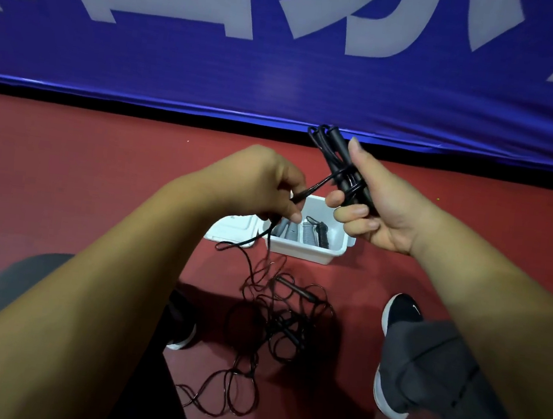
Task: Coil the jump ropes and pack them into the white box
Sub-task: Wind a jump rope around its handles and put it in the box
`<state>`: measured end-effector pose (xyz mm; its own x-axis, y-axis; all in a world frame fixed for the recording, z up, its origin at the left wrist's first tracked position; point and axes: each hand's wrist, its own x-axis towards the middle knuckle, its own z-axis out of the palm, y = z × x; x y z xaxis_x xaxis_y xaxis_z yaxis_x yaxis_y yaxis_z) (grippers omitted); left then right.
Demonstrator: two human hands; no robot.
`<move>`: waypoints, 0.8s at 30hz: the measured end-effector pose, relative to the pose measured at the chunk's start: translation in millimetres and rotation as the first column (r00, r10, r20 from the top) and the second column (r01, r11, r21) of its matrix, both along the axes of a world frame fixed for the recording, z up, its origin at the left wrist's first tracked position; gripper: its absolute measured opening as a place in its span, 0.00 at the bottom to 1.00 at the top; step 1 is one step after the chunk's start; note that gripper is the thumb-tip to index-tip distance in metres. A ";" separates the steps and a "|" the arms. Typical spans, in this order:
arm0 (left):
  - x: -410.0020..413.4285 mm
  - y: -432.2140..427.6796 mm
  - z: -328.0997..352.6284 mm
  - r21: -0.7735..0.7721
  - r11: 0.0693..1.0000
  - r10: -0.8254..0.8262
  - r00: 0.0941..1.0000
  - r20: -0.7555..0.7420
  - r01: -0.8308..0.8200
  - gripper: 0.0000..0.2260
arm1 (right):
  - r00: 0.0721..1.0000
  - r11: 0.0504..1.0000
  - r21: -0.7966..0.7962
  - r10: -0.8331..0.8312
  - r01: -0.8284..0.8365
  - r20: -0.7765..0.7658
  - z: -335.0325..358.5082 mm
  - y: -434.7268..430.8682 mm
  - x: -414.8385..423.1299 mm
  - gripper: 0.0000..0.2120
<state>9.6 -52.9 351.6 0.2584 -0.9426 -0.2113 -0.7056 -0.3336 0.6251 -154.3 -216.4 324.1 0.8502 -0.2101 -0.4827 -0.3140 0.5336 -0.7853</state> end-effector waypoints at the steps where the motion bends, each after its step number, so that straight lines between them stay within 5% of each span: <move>1: 1.2 0.6 0.2 -0.009 1.000 0.003 1.000 0.006 -0.003 0.06 | 1.000 1.000 -0.010 -0.026 0.026 -0.006 -0.9 -0.3 0.8 0.21; 8: 10.9 4.6 8.2 -0.107 0.991 0.037 0.940 -0.340 -0.078 0.05 | 0.989 0.989 0.125 -0.097 0.083 0.109 3.6 -1.6 1.4 0.14; 15: 12.4 4.7 -0.1 -0.042 0.994 0.076 0.930 -0.360 -0.098 0.04 | 0.985 0.991 0.051 -0.129 0.124 0.113 4.3 -0.8 1.6 0.09; 18: 13.8 6.7 -1.5 0.022 0.994 0.102 0.879 -0.466 -0.104 0.09 | 0.986 0.990 -0.027 -0.137 0.140 0.095 2.4 1.8 1.0 0.07; 24: 0.3 -5.1 -10.0 -0.018 0.925 0.284 0.719 -0.635 -0.381 0.25 | 0.998 0.979 -0.193 -0.062 0.064 0.018 -4.7 14.6 -0.7 0.03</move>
